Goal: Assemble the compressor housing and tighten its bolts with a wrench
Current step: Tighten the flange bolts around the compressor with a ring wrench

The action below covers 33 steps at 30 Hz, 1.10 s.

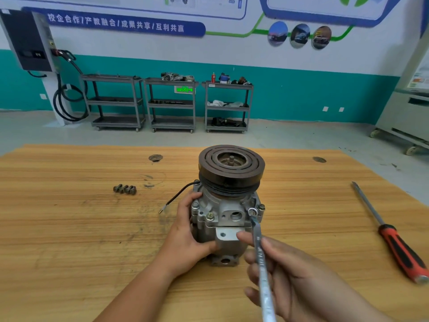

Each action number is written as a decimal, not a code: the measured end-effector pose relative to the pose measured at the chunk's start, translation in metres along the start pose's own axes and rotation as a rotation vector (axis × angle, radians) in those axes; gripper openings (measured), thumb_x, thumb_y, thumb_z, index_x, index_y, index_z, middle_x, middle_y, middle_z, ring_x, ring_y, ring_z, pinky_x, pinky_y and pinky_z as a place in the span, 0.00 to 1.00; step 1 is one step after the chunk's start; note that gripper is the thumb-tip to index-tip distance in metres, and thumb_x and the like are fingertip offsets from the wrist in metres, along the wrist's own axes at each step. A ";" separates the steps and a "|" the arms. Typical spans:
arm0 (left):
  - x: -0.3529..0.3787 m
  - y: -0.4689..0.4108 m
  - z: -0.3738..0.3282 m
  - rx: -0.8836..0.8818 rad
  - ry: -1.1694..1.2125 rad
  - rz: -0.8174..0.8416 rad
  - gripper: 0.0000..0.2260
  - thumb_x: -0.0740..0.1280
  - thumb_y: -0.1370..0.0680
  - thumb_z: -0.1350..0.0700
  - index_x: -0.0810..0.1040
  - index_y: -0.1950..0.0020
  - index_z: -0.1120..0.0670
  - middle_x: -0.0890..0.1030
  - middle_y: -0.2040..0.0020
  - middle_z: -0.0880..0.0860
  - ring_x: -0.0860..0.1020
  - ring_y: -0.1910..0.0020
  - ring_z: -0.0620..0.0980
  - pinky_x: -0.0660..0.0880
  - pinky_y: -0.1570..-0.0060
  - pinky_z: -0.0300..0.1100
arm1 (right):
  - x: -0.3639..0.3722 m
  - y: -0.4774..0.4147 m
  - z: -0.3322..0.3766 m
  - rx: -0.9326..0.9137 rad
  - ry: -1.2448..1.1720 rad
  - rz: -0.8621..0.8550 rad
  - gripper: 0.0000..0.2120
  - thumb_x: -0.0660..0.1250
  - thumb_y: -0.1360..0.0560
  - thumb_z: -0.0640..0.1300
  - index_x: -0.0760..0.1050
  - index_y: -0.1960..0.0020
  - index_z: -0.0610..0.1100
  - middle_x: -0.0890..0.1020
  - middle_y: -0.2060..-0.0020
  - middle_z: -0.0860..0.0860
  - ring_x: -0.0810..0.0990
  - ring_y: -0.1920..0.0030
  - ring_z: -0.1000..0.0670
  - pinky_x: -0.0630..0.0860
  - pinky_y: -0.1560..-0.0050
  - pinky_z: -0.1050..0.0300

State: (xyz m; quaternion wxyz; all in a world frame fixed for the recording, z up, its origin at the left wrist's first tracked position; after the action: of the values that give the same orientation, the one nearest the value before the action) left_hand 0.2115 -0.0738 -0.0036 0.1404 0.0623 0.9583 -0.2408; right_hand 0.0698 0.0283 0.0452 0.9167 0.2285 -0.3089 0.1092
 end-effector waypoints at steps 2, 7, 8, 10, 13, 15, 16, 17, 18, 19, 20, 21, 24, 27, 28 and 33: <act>0.000 -0.004 0.003 -0.019 0.019 0.013 0.44 0.81 0.38 0.54 0.57 0.38 0.24 0.71 0.35 0.42 0.74 0.41 0.33 0.70 0.46 0.24 | -0.016 0.005 0.013 0.003 0.096 -0.048 0.14 0.63 0.34 0.41 0.84 0.55 0.37 0.74 0.74 0.47 0.71 0.79 0.54 0.69 0.82 0.61; 0.003 -0.017 0.009 -0.084 0.039 0.047 0.41 0.80 0.39 0.47 0.56 0.39 0.24 0.73 0.38 0.41 0.75 0.43 0.32 0.70 0.50 0.23 | -0.030 0.014 0.051 -0.032 0.472 -0.092 0.13 0.66 0.34 0.44 0.84 0.53 0.40 0.71 0.73 0.50 0.66 0.77 0.56 0.65 0.79 0.65; 0.002 -0.019 0.011 -0.087 0.043 0.054 0.42 0.81 0.38 0.50 0.56 0.39 0.24 0.74 0.39 0.41 0.76 0.44 0.32 0.70 0.50 0.23 | -0.028 0.015 0.057 -0.033 0.571 -0.054 0.14 0.67 0.34 0.45 0.83 0.52 0.40 0.72 0.73 0.50 0.67 0.77 0.56 0.66 0.78 0.65; 0.001 -0.024 0.015 -0.092 0.048 0.071 0.44 0.81 0.36 0.58 0.57 0.40 0.24 0.74 0.41 0.42 0.76 0.45 0.32 0.71 0.52 0.23 | -0.020 0.016 0.069 -0.051 0.844 0.034 0.14 0.67 0.31 0.47 0.80 0.49 0.40 0.75 0.72 0.50 0.71 0.75 0.54 0.70 0.74 0.62; 0.001 -0.028 0.020 -0.112 0.067 0.083 0.44 0.81 0.36 0.60 0.58 0.40 0.25 0.74 0.41 0.41 0.77 0.45 0.34 0.73 0.52 0.26 | -0.017 0.010 0.098 -0.155 1.467 0.050 0.07 0.60 0.21 0.48 0.76 0.52 0.53 0.74 0.72 0.58 0.71 0.71 0.57 0.71 0.67 0.63; 0.001 -0.027 0.024 -0.140 0.096 0.071 0.43 0.81 0.37 0.58 0.60 0.39 0.26 0.74 0.40 0.40 0.77 0.44 0.35 0.75 0.53 0.28 | -0.016 0.001 0.119 -0.196 1.935 0.006 0.09 0.56 0.21 0.54 0.73 0.55 0.60 0.72 0.73 0.60 0.68 0.71 0.58 0.68 0.66 0.62; 0.000 -0.026 0.025 -0.144 0.100 0.060 0.43 0.82 0.38 0.57 0.60 0.38 0.27 0.74 0.40 0.39 0.76 0.44 0.34 0.75 0.53 0.28 | -0.015 -0.004 0.128 -0.204 2.095 -0.025 0.10 0.54 0.21 0.56 0.72 0.57 0.59 0.72 0.72 0.59 0.67 0.71 0.58 0.66 0.67 0.62; 0.000 -0.026 0.025 -0.142 0.093 0.046 0.43 0.82 0.38 0.57 0.61 0.38 0.27 0.74 0.41 0.40 0.75 0.44 0.32 0.74 0.53 0.26 | -0.013 -0.009 0.137 -0.208 2.186 -0.046 0.11 0.54 0.21 0.56 0.71 0.59 0.57 0.72 0.72 0.57 0.67 0.71 0.57 0.65 0.67 0.62; -0.001 -0.026 0.025 -0.137 0.079 0.033 0.43 0.82 0.38 0.57 0.61 0.39 0.27 0.74 0.41 0.40 0.75 0.44 0.30 0.72 0.54 0.24 | -0.012 -0.015 0.143 -0.205 2.223 -0.051 0.13 0.53 0.20 0.56 0.70 0.60 0.55 0.72 0.71 0.55 0.67 0.70 0.57 0.64 0.67 0.62; -0.002 -0.026 0.024 -0.130 0.065 0.023 0.44 0.82 0.39 0.58 0.60 0.39 0.26 0.74 0.41 0.40 0.74 0.45 0.29 0.71 0.54 0.21 | -0.011 -0.022 0.147 -0.194 2.237 -0.042 0.14 0.53 0.20 0.56 0.69 0.61 0.54 0.71 0.70 0.55 0.67 0.69 0.56 0.64 0.66 0.62; -0.002 -0.026 0.024 -0.124 0.057 0.014 0.44 0.82 0.39 0.58 0.60 0.39 0.26 0.73 0.41 0.40 0.74 0.45 0.28 0.70 0.55 0.20 | -0.009 -0.028 0.150 -0.190 2.252 -0.025 0.15 0.52 0.20 0.56 0.67 0.62 0.53 0.70 0.69 0.54 0.67 0.68 0.56 0.63 0.66 0.62; -0.003 -0.027 0.023 -0.120 0.054 0.006 0.44 0.83 0.39 0.57 0.61 0.40 0.26 0.73 0.40 0.39 0.74 0.45 0.28 0.69 0.54 0.20 | -0.008 -0.034 0.152 -0.194 2.272 -0.005 0.15 0.52 0.20 0.56 0.66 0.64 0.53 0.69 0.69 0.55 0.67 0.68 0.57 0.62 0.66 0.62; -0.003 -0.026 0.020 -0.110 0.032 -0.022 0.44 0.83 0.42 0.53 0.61 0.40 0.26 0.70 0.38 0.35 0.72 0.42 0.31 0.70 0.50 0.23 | -0.007 -0.048 0.150 -0.177 2.304 0.074 0.16 0.51 0.20 0.57 0.64 0.65 0.56 0.70 0.69 0.56 0.68 0.67 0.59 0.62 0.65 0.63; -0.002 -0.023 0.019 -0.096 0.034 -0.047 0.44 0.84 0.42 0.52 0.61 0.40 0.26 0.69 0.35 0.38 0.72 0.40 0.34 0.71 0.46 0.27 | -0.007 -0.059 0.146 -0.109 2.294 0.142 0.16 0.52 0.20 0.57 0.65 0.65 0.55 0.71 0.67 0.55 0.69 0.65 0.57 0.65 0.62 0.60; -0.001 -0.023 0.018 -0.092 0.028 -0.053 0.44 0.84 0.42 0.53 0.61 0.40 0.26 0.69 0.35 0.38 0.72 0.39 0.35 0.71 0.45 0.28 | -0.007 -0.062 0.146 -0.084 2.284 0.149 0.15 0.52 0.20 0.56 0.66 0.64 0.55 0.71 0.67 0.55 0.69 0.65 0.57 0.64 0.62 0.61; -0.002 -0.023 0.013 -0.063 0.038 -0.065 0.44 0.83 0.42 0.57 0.62 0.42 0.25 0.69 0.35 0.38 0.73 0.41 0.34 0.72 0.48 0.28 | -0.004 -0.069 0.152 0.014 2.294 0.164 0.12 0.54 0.20 0.55 0.72 0.59 0.56 0.75 0.57 0.57 0.72 0.54 0.57 0.68 0.52 0.57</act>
State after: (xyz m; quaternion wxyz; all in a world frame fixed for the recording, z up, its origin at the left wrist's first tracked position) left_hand 0.2120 -0.1000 -0.0041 0.1160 0.0315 0.9694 -0.2139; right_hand 0.0120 -0.1060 0.1256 0.6474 -0.0210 0.6941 0.3141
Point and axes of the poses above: each hand's wrist, its own y-axis away from the middle knuckle, its own x-axis out of the palm, z = x × y, the point moved 7 cm from there along -y, towards the middle knuckle
